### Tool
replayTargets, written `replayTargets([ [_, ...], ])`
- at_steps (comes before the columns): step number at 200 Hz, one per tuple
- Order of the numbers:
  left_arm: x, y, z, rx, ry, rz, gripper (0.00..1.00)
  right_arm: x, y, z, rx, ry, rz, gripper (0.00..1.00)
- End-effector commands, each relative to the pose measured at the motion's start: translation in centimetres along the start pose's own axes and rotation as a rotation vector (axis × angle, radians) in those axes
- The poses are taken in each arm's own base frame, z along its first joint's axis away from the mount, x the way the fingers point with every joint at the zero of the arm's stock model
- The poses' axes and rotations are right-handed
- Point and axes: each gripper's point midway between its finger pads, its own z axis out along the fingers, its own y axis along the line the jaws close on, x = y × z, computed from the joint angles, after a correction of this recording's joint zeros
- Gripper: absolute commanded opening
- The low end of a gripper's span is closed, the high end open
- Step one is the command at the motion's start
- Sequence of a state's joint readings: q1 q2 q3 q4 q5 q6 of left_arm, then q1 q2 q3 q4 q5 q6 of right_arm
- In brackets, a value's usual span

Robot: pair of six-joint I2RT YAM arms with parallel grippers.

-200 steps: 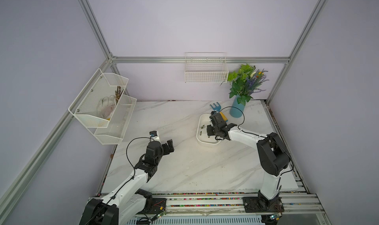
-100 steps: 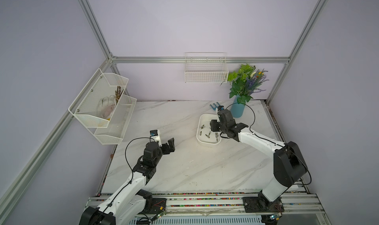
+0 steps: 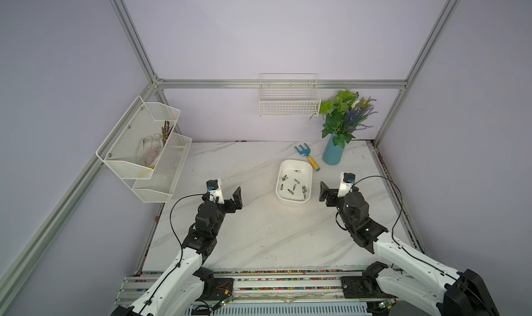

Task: Put the bit on the desktop into the storage box
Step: Reset both arms

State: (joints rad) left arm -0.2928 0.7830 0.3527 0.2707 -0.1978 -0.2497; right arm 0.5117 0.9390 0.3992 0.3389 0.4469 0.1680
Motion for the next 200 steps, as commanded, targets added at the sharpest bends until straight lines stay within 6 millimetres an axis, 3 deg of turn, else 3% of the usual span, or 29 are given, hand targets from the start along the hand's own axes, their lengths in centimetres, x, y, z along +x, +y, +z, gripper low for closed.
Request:
replayTargets([
  [1,-2.3,1.8,-0.3,-0.110,-0.096,0.047,1.00,-3.7,-1.5,-1.6,0.055,-0.195,0.017,1.00],
  [30,-2.0,2.9,-0.1,-0.175,-0.089,0.095,1.00,-2.8,-1.4,-1.6,0.045,-0.154,-0.045,1.00],
  [102,-1.4,5.1,1.0,-0.288,-0.130,0.292,1.00,-1.6,-3.5,-0.5,0.185,-0.110,-0.138,1.00],
  [144,1.3,8.1,3.9,-0.321,-0.065,0.265,1.00,-1.8,-4.4,-0.5,0.172,-0.180,-0.143,1.00],
  [192,3.8,9.7,7.3,-0.303,0.004,0.247,1.00,-2.0,-6.9,0.1,0.210,-0.224,-0.141,1.00],
  [200,5.3,10.3,7.6,-0.307,0.025,0.235,1.00,-1.9,-7.3,0.2,0.217,-0.227,-0.132,1.00],
])
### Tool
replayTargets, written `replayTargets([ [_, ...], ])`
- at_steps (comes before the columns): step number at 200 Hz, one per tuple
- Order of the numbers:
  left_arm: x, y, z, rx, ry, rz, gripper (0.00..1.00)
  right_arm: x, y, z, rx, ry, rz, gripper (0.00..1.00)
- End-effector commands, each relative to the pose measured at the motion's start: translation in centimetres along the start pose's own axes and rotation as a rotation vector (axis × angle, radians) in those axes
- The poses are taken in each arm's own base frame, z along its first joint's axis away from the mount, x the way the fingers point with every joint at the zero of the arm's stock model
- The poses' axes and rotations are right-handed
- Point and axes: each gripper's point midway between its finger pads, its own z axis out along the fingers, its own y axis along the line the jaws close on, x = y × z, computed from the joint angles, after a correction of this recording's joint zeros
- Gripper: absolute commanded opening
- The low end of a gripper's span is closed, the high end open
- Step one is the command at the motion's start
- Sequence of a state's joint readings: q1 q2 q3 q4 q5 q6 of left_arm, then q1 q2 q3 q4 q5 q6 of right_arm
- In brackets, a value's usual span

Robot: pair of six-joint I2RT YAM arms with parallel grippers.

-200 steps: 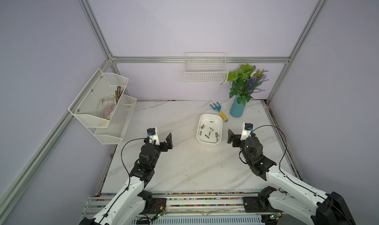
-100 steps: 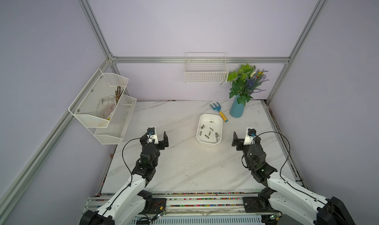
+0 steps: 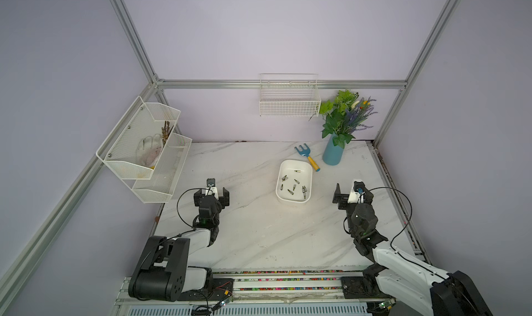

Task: Put the bit on the desktop into the storage box
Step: Reset both arms

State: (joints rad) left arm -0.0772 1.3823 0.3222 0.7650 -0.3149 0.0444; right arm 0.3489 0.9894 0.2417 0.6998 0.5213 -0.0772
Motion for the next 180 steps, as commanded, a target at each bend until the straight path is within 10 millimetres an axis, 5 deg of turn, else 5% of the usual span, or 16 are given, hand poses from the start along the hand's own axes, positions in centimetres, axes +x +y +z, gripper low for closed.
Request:
replayTargets([
  [1,-1.6,0.1,1.2,0.018,-0.092,-0.059,1.00,-1.5,-0.7,0.5,0.002,-0.078,0.032,1.00],
  [41,0.1,0.7,3.5,0.002,0.015,-0.096,1.00,0.0,-1.5,1.8,0.008,-0.039,0.050,1.00],
  [122,0.0,0.7,3.1,0.018,-0.026,-0.096,1.00,2.5,-1.8,4.6,-0.002,-0.007,0.063,1.00],
  [180,0.0,0.7,3.1,0.018,-0.024,-0.095,1.00,6.7,-2.0,6.9,0.023,0.085,0.085,1.00],
])
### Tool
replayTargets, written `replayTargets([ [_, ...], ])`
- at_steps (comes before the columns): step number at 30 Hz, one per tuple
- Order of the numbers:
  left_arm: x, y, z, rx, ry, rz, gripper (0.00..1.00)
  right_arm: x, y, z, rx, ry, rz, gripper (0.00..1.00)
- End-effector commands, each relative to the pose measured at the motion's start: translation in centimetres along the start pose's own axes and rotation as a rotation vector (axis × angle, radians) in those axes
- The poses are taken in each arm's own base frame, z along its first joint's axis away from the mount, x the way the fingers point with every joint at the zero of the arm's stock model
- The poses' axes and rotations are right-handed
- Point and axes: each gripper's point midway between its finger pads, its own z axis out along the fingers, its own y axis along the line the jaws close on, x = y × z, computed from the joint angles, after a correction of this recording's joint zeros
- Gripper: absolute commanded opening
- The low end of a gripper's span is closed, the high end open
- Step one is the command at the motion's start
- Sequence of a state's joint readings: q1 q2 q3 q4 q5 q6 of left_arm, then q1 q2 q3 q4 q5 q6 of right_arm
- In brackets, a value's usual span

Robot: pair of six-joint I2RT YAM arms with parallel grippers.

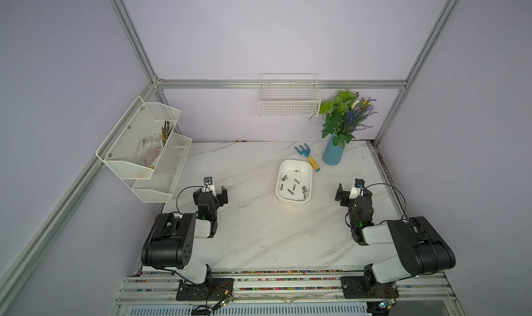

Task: Put the bit on the desktop into the storage box
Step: Reset both arms

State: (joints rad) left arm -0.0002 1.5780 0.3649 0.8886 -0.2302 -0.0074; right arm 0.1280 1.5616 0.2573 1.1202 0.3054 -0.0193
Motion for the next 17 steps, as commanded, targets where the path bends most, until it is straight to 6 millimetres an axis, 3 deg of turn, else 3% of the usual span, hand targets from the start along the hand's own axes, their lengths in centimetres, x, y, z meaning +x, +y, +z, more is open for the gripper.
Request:
replayTargets([
  [1,-2.20,0.01,0.09,0.007,-0.059,-0.028,1.00,-2.01,-0.21,1.02,0.017,-0.042,0.061,1.00],
  [17,-2.23,0.04,-0.04,0.007,-0.075,-0.027,1.00,-2.18,-0.39,0.95,-0.007,-0.067,0.075,1.00],
])
